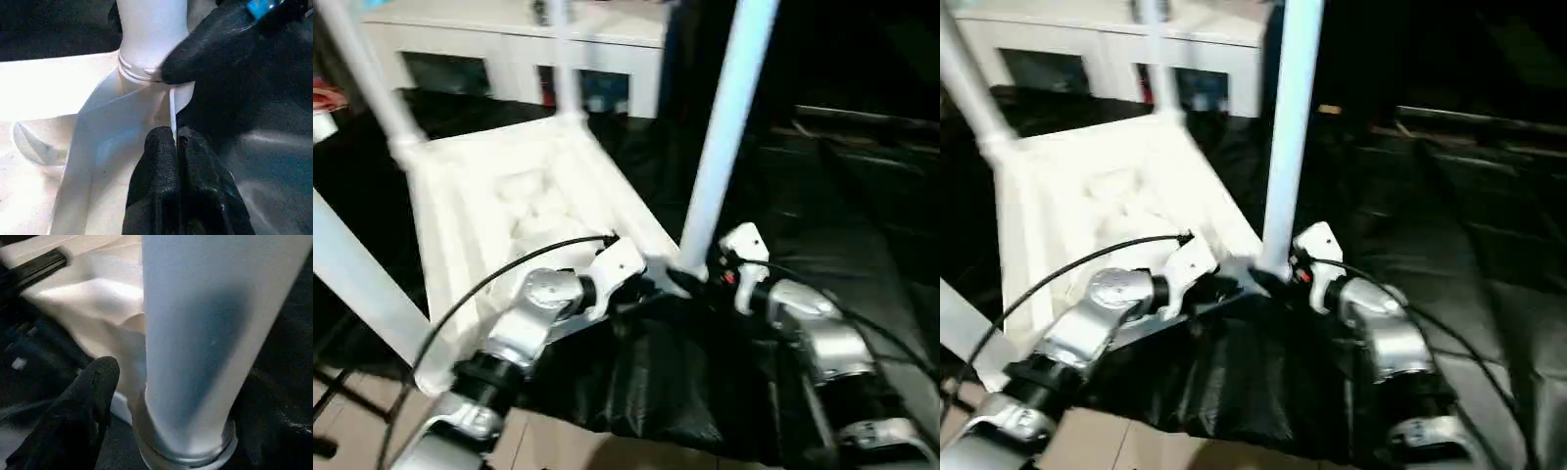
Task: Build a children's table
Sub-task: Rotate leg to tighten
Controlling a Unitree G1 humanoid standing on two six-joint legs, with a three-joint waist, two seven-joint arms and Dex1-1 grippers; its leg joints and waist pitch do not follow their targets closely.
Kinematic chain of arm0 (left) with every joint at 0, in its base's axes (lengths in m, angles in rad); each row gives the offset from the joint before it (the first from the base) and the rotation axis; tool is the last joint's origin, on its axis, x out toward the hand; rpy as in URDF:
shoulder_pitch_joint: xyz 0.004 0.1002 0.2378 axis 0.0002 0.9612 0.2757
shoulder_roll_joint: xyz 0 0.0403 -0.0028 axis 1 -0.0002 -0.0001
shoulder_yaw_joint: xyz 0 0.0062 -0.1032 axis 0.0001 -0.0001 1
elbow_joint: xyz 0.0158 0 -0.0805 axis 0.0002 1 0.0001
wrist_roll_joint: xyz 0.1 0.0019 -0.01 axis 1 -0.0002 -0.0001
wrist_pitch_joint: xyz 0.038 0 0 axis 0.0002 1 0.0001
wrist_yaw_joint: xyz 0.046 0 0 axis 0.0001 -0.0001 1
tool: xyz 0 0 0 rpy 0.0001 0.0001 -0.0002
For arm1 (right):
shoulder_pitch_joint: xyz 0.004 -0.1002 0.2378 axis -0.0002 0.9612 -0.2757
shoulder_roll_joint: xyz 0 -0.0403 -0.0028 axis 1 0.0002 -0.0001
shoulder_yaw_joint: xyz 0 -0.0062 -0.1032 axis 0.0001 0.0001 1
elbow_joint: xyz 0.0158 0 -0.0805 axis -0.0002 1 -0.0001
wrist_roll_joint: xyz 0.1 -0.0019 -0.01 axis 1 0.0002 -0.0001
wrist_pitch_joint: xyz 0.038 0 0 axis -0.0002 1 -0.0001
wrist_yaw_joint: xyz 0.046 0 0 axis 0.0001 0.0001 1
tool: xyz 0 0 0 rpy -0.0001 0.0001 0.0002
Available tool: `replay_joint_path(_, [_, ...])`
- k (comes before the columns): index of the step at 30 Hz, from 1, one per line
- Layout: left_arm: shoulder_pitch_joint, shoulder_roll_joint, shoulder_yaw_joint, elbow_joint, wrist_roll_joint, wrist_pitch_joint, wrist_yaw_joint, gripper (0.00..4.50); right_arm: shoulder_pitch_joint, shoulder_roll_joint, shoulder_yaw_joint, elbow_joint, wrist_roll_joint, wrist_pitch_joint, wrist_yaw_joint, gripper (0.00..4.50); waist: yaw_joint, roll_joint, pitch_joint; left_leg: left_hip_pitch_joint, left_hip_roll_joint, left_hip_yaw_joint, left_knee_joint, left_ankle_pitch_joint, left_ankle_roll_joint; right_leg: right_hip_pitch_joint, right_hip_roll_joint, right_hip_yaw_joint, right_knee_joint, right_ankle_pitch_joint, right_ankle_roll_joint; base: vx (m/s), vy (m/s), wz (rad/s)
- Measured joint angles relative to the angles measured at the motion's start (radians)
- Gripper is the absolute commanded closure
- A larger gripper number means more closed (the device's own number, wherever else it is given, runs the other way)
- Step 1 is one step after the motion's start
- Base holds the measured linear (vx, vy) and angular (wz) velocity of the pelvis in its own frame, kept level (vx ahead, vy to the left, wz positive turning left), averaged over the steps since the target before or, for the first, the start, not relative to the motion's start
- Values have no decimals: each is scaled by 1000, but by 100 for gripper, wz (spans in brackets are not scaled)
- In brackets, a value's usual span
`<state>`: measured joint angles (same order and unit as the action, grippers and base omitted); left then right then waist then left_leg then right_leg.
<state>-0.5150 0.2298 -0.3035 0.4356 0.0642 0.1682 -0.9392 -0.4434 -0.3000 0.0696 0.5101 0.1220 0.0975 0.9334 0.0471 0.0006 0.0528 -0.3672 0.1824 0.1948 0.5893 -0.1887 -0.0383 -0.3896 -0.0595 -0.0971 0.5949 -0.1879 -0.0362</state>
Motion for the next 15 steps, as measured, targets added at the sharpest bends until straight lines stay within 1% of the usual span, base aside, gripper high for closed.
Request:
replay_joint_path(4, [15,51,-6,-18,-34,-23,-92,450,0,-61,38,-27,11,8,137,89,12,0,0,0,0,0,1,0,0,0,0,0,0,0,0,0,0,0])
replay_joint_path(6, [22,67,-7,-29,-46,-27,-124,450,0,-71,48,-28,21,9,173,89,16,0,0,0,0,0,1,0,0,0,0,0,0,0,0,0,0,0])
replay_joint_path(7, [28,79,-8,-38,-54,-27,-147,450,0,-77,59,-30,27,10,204,115,18,0,0,-1,0,0,1,0,0,0,0,0,0,0,0,0,0,0])
replay_joint_path(9, [37,98,-9,-49,-69,-27,-178,450,0,-89,66,-38,36,15,245,123,20,0,0,-1,0,1,1,0,0,0,0,0,0,0,0,0,0,0])
replay_joint_path(10, [39,103,-10,-52,-71,-27,-198,450,0,-100,71,-40,39,20,268,143,23,0,1,-1,0,1,1,0,0,0,0,0,0,0,0,0,0,0])
replay_joint_path(11, [40,107,-10,-53,-72,-27,-207,450,0,-106,74,-40,39,23,278,143,26,0,1,-1,0,1,1,0,0,0,0,0,0,0,0,0,0,0])
replay_joint_path(13, [40,115,-10,-56,-72,-27,-221,450,0,-110,77,-40,40,26,295,167,29,0,1,-1,1,1,2,0,0,0,0,0,1,0,0,0,0,0])
replay_joint_path(15, [40,120,-12,-56,-73,-27,-238,450,0,-117,78,-40,41,30,310,176,34,0,1,-1,1,1,2,0,0,0,0,0,1,0,0,0,0,0])
